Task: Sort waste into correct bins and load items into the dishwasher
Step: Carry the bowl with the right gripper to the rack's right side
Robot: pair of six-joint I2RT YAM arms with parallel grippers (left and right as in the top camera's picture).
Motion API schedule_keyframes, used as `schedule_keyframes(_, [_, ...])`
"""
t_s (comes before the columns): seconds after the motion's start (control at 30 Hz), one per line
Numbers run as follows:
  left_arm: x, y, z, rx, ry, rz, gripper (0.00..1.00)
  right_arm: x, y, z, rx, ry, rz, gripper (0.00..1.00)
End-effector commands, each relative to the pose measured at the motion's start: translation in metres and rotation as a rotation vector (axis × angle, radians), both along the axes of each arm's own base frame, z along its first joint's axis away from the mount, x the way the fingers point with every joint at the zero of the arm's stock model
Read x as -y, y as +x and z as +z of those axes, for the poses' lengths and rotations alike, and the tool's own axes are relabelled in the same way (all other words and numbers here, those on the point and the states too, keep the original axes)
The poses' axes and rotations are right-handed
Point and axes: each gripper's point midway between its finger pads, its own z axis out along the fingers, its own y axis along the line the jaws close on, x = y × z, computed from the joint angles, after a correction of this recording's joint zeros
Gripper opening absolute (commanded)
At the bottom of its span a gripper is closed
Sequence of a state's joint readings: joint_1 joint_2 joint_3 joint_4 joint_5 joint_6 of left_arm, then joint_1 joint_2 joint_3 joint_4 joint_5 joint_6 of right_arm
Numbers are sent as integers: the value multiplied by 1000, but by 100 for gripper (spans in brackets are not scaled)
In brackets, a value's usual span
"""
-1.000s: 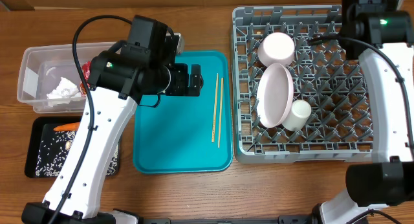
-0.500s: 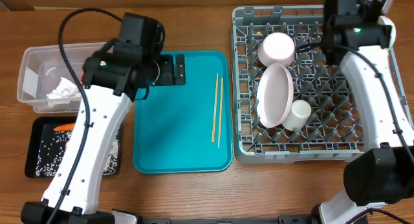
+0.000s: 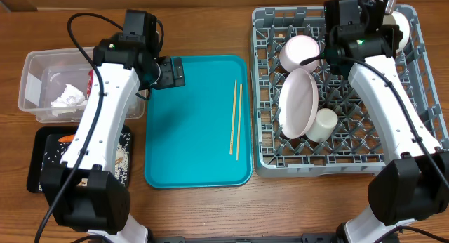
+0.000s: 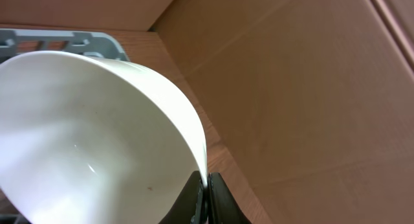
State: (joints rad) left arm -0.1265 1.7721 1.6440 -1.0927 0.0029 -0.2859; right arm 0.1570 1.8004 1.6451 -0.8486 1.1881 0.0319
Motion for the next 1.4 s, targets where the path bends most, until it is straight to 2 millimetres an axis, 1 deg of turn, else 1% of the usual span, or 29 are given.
schedule_keyframes(0.0, [-4,2,-13,-35,4,17,100,-2,2,-10,-5,20,15,4])
schedule_keyframes(0.07, [-4,2,-18,-49,7,17,100,0,1,-16,-1,2,2,4])
schedule_keyframes(0.13, [-5,2,-21,-55,10,18,100,2,-1,-30,-8,-2,-2,4])
schedule_keyframes(0.23, [-5,3,-21,-55,11,18,100,6,-4,-47,-19,-3,-12,4])
schedule_keyframes(0.4, [-5,5,-21,-46,9,18,100,3,-5,-69,-48,31,13,4])
schedule_keyframes(0.6, [-5,4,-21,-51,10,18,100,6,-5,-70,-44,27,10,4])
schedule_keyframes(0.83, [-5,2,-22,-61,10,18,100,16,-6,-69,-78,4,4,4])
schedule_keyframes(1.0, [-5,1,-22,-64,8,17,100,17,-4,-68,-82,1,9,4])
schedule_keyframes(1.1, [-5,1,-22,-64,8,17,100,15,-3,-72,-88,20,25,4])
schedule_keyframes(1.37, [-5,-1,-22,-70,9,17,100,16,-9,-92,-108,16,23,4])
